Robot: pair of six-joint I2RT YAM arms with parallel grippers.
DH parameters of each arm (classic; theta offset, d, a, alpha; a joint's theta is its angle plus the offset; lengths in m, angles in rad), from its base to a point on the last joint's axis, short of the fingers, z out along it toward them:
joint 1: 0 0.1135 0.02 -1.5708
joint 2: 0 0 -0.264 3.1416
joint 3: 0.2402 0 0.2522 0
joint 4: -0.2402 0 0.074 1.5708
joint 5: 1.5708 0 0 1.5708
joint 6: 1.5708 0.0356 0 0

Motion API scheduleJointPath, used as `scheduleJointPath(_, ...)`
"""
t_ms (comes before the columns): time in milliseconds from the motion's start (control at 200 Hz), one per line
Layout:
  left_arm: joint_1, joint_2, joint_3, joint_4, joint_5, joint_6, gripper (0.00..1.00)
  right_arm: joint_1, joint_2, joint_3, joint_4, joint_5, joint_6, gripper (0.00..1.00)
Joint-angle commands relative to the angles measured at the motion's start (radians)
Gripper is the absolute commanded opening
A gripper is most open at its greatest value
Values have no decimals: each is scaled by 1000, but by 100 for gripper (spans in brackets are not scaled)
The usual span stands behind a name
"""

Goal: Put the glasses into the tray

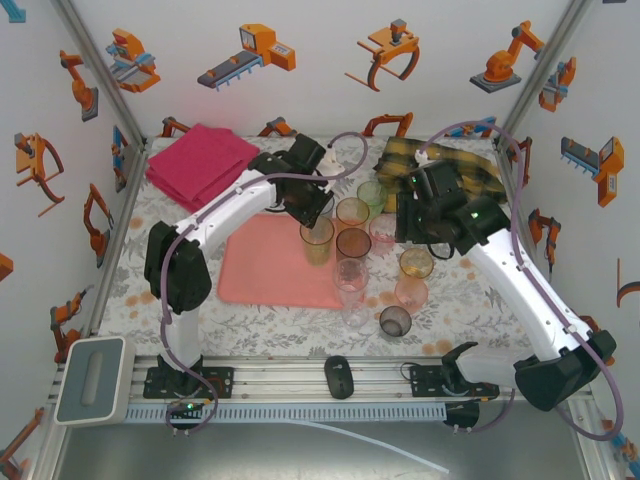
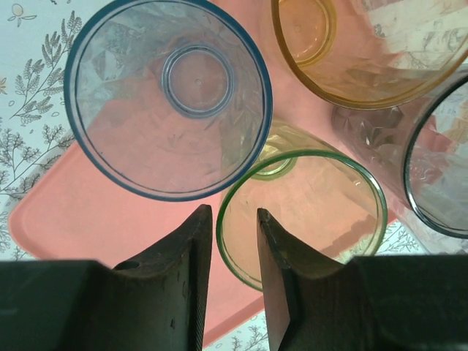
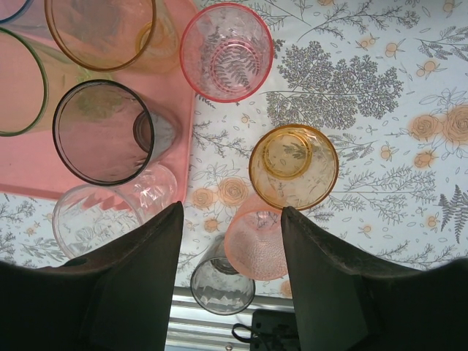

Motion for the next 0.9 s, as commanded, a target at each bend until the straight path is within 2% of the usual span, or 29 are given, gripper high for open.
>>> scheduleJointPath(0,-4,-33,39,-77,-5,33,35,-8,-5,17,13,0,15,54)
scheduleJointPath(601,-5,-176,65,-180,-41,77,40,-21,-6,15,21,-3,20,55)
scheduleJointPath(756,5,-235,41,-181,-70,93,43,-24,2,26,21,-10,20,55)
scheduleJointPath(896,44,-304,-13,-163,-71,88,53,-40,28,48,18,-42,22,58)
